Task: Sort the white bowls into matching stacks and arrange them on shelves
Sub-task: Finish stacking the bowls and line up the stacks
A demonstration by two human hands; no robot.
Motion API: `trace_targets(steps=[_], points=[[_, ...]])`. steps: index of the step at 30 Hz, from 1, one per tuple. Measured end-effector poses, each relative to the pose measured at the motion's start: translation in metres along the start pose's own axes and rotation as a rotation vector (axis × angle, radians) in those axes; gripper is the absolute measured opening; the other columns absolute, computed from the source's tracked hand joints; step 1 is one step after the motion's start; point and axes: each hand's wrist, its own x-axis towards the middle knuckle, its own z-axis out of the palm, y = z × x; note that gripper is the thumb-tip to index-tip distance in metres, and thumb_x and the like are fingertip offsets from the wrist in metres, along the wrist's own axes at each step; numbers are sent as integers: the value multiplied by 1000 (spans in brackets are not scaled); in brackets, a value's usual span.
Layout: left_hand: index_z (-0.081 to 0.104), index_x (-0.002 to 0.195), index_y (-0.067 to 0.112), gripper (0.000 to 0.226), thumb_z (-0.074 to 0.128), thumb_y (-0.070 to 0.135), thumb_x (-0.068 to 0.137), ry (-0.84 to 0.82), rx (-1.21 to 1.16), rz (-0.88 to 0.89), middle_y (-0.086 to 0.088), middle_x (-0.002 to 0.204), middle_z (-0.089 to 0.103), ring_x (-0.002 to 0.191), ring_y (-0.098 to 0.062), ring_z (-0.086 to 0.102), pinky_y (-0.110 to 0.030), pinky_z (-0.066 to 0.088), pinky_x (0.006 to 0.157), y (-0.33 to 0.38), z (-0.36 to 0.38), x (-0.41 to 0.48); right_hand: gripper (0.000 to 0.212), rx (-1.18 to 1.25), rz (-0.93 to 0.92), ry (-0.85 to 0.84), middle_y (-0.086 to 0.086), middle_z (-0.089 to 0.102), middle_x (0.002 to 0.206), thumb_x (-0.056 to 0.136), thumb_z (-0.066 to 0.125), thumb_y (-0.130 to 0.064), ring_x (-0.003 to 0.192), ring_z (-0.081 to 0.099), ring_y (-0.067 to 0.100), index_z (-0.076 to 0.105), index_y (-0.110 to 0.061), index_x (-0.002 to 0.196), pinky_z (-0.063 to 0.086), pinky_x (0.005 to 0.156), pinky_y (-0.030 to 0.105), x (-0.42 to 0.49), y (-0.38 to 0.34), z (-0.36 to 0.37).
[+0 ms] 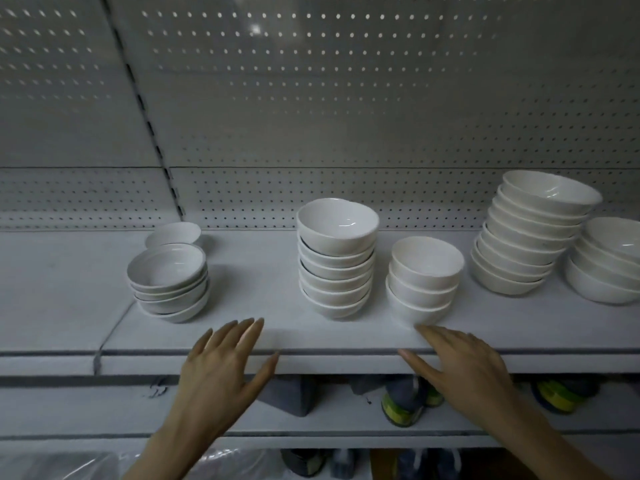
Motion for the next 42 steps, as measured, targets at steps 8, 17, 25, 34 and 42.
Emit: trace_targets(steps=[8, 17, 25, 34, 42], points=[[62, 123, 12, 65, 29, 57, 90, 153, -39, -55, -9, 122, 65, 113, -28, 61, -45, 49, 90, -107, -27, -5, 70, 84, -136, 70, -10, 71, 98, 91, 17, -65, 85, 68, 9, 70, -21, 106, 53, 69, 21, 28, -137, -1], [20, 149, 21, 76, 46, 57, 88, 106, -524, -141, 4, 154, 25, 139, -15, 28, -31, 36, 102, -190, -21, 15, 81, 281, -91, -145, -13, 14, 155, 79, 11, -77, 142, 16, 8, 16, -33, 147, 19, 112, 26, 85, -254, 13], [34, 121, 54, 30, 41, 37, 97, 2, -1415, -329, 33, 127, 43, 118, 8, 44, -43, 33, 111, -177, -12, 48, 96, 1079, 171, -192, -8, 19, 154, 70, 58, -65, 140, 23, 10, 14, -27, 147, 27, 115, 38, 134, -311, 47], [40, 119, 54, 28, 38, 34, 98, 29, -1460, -346, 38, 116, 51, 107, 16, 50, -41, 40, 107, -177, 2, 58, 102, 1188, 121, -222, -20, 35, 136, 64, 72, -47, 129, 37, 2, 13, -28, 146, 35, 109, 29, 156, -315, 63], [30, 138, 44, 41, 35, 39, 98, -44, -1465, -292, 31, 123, 49, 111, 11, 50, -40, 39, 108, -164, 17, 87, 97, 1214, 179, -165, -28, 37, 126, 65, 75, -37, 117, 42, -10, 16, -28, 142, 38, 93, 5, 175, -290, 71]])
